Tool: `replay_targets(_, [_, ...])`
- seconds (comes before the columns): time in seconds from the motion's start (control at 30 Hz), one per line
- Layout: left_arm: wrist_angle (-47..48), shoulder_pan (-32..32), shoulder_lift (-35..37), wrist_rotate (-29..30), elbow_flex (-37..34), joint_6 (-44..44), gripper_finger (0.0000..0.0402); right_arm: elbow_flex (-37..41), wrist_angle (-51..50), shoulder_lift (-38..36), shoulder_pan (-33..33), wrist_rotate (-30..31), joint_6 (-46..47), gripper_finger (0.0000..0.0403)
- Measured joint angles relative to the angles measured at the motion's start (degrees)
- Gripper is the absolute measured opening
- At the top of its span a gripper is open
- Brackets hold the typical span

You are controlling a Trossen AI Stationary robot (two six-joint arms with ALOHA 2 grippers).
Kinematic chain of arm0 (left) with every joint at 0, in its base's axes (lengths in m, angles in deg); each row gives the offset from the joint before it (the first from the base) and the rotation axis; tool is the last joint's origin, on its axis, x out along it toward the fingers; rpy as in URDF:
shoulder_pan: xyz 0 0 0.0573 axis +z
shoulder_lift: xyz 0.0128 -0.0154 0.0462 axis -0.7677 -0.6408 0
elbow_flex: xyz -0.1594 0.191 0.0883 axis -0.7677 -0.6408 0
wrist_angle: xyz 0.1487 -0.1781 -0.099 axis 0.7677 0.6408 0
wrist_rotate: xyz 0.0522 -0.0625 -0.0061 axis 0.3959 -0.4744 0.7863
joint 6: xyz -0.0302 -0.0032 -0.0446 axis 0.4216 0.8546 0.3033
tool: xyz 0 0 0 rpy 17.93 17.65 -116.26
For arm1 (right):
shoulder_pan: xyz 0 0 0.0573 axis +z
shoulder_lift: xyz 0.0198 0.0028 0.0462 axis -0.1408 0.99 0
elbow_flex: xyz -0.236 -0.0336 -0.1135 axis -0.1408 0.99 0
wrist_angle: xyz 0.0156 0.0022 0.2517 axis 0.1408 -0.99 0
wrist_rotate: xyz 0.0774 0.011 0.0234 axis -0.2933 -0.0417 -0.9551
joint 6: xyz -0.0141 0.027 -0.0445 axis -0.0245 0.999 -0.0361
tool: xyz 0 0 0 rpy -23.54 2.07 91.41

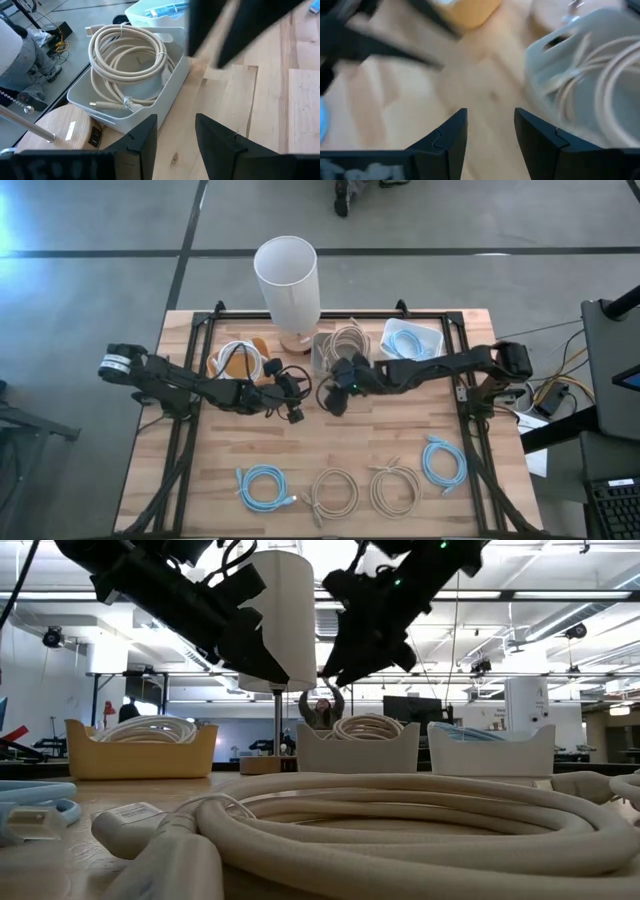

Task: Sort HDMI cables
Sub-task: Put the brown HDMI cable into the gray bin

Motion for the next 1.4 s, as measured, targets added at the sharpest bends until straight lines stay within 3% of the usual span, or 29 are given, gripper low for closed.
replay_targets(0.2, [-0.02, 0.02, 0.0, -0.48, 0.0, 0.02, 0.014, 0.02, -5.32, -0.61, 3.72, -5.01, 0.02, 0.016])
replay_targets(0.5, [-0.04, 0.02, 0.0, -6.97, 0.0, 0.04, 0.014, 0.02, -8.62, -0.72, 7.73, -14.91, 0.0, 0.016])
replay_targets(0.63, [-0.02, 0.02, 0.0, -6.97, 0.0, 0.04, 0.014, 0.02, -15.09, -0.72, 9.46, -18.14, 0.59, 0.016])
replay_targets(0.93, [-0.02, 0.02, 0.0, -6.92, 0.0, 0.02, 0.014, 0.04, -32.13, -0.72, 16.01, -24.28, 13.7, 0.0162])
replay_targets(1.13, [-0.02, 0.02, 0.0, -6.88, 0.0, 0.02, 0.014, 0.04, -32.73, -0.72, 21.33, -32.17, 21.28, 0.0162])
replay_targets(1.4, [-0.02, 0.01, 0.0, -6.84, 0.0, 0.2, 0.014, 1.54, -33.21, -0.72, 26.21, -33.39, 35.79, 0.0164])
